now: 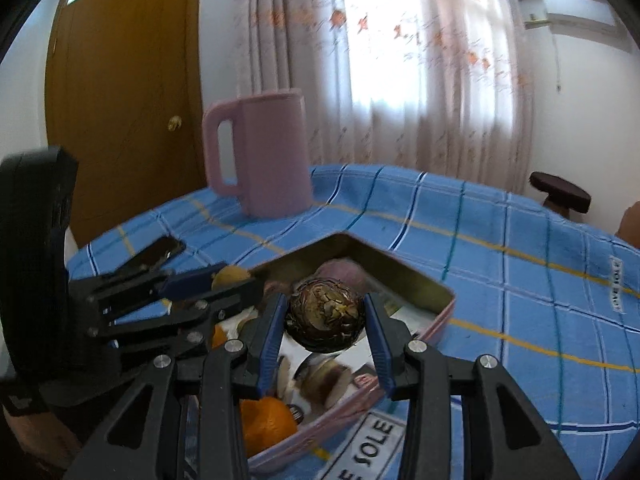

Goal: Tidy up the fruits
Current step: 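Open the left gripper over the tin while the right releases the brown fruit into it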

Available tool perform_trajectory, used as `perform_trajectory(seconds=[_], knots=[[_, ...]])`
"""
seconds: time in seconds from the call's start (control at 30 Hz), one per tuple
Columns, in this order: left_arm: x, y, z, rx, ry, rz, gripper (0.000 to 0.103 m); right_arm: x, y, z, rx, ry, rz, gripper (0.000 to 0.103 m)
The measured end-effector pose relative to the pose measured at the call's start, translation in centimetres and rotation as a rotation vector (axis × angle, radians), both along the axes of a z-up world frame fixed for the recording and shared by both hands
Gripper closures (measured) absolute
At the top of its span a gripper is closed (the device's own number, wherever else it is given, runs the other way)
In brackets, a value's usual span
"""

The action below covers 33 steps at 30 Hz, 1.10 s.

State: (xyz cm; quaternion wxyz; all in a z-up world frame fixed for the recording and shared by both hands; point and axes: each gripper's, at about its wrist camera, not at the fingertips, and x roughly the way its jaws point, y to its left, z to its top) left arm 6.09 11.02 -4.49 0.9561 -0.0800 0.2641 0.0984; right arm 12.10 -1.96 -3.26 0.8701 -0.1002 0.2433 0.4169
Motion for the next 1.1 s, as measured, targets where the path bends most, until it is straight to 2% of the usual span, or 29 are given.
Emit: perform_trajectory(seconds=[0.07, 0.37, 0.43, 0.47, 0.53, 0.6, 0.7, 0.8, 1.1], knots=[[0.0, 0.4, -0.1, -0.020, 0.006, -0.003, 0.073, 0.0, 0.4, -0.6, -0.018, 0.020, 0.011, 0.061], [0.0, 0.8, -0.4, -0.019, 0.031, -0.001, 0.074, 0.3, 1.2, -1.7, -0.073, 0.061, 0.035, 0.061], [0.0, 0.9, -0.4, -0.017, 0.035, 0.000, 0.072, 0.6, 1.2, -2.0, -0.078, 0.090, 0.046, 0.059], [0.0, 0.9, -0.4, -0.014, 0.036, 0.004, 0.072, 0.8, 1.3, -2.2, -0.081, 0.099, 0.042, 0.055], [-0.1, 1.0, -0.4, -0.015, 0.037, 0.005, 0.069, 1.0, 1.1, -2.3, -0.079, 0.109, 0.036, 0.051], [-0.3, 1.2, -0.3, -0.016, 0.033, 0.020, 0.057, 1.0, 0.9, -2.2, -0.074, 0.110, 0.038, 0.048], [-0.8, 1.4, -0.1, -0.017, 0.019, 0.027, 0.046, 0.8, 0.5, -2.0, -0.067, 0.102, 0.032, 0.041], [-1.5, 1.4, 0.3, -0.019, -0.006, 0.026, 0.038, 0.5, -0.3, -1.5, -0.039, 0.101, 0.025, 0.038], [-3.7, -0.1, 2.6, -0.004, -0.089, -0.002, 0.024, -1.1, -3.7, 0.2, -0.022, 0.029, -0.062, 0.036]])
